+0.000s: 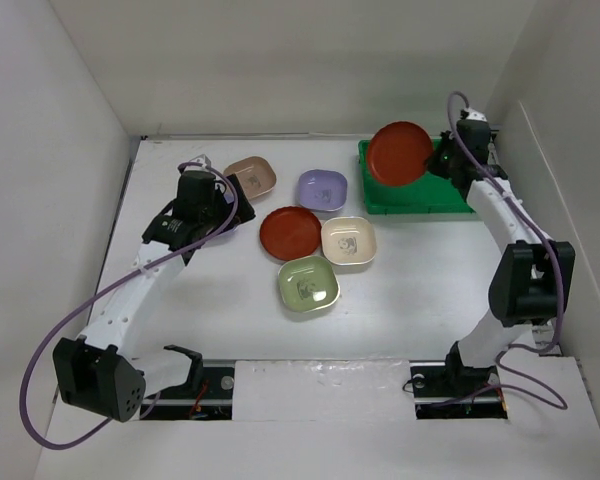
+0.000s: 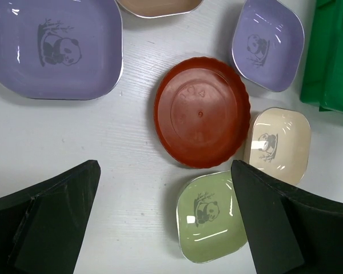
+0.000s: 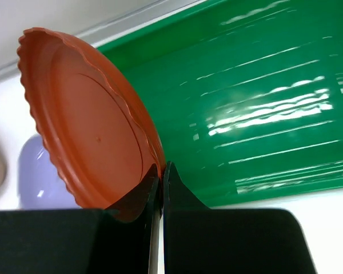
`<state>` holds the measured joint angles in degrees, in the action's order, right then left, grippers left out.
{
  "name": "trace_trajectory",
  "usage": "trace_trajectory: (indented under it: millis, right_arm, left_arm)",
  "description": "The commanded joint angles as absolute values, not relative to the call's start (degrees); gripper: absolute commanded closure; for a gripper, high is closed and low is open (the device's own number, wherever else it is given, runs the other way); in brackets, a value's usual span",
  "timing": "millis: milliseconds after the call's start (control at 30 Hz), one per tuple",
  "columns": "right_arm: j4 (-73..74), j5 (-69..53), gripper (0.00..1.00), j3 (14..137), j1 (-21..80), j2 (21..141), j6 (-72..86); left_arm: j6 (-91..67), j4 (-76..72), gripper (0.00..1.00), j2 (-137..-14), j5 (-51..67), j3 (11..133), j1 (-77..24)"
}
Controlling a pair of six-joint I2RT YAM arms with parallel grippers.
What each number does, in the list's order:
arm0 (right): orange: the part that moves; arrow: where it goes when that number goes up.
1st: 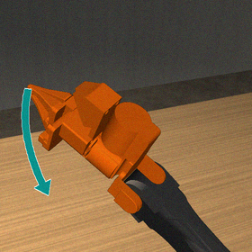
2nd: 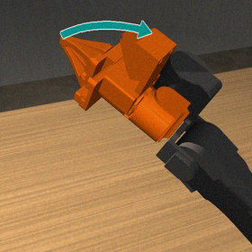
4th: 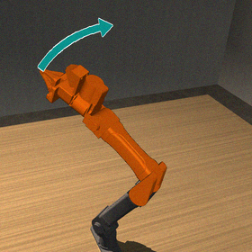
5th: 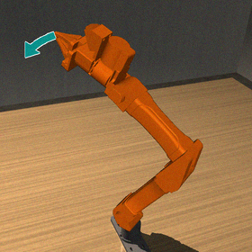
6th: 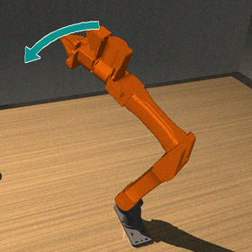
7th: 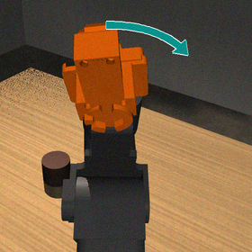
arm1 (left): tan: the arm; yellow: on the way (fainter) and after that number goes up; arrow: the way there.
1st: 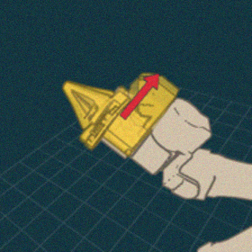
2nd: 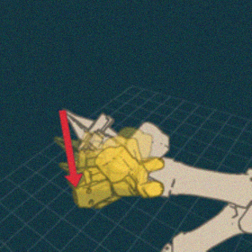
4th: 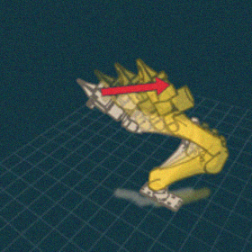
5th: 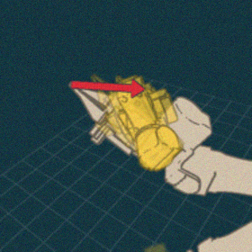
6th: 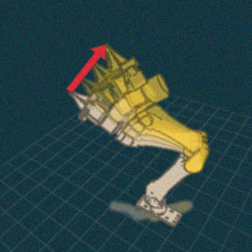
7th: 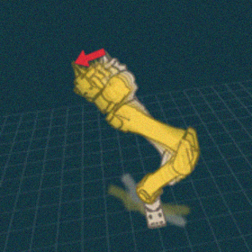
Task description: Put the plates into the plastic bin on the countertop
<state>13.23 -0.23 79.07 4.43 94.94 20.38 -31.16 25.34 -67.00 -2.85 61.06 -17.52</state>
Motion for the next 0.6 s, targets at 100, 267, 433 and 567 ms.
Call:
trace_trajectory:
  millis: [100,267,433,567]
  right_arm:
    - [11.07,-4.83,1.0,85.25,-2.1,104.14,23.29]
    - [13.53,-5.89,0.99,92.45,-2.11,112.48,22.68]
    - [13.54,-8.96,0.41,94.04,-1.94,114.52,22.68]
    - [15.11,-4.51,0.0,94.83,1.04,111.72,20.84]
  left_arm:
    - [-30.68,23.55,0.0,-67.06,-3.43,60.64,-17.58]
    - [-30.06,23.55,0.0,-67.06,-2.81,59.6,-17.58]
    - [-29.44,23.55,0.0,-68.11,-2.2,59.59,-17.58]
    - [-29.44,23.55,0.0,-68.12,-1.67,59.59,-17.58]
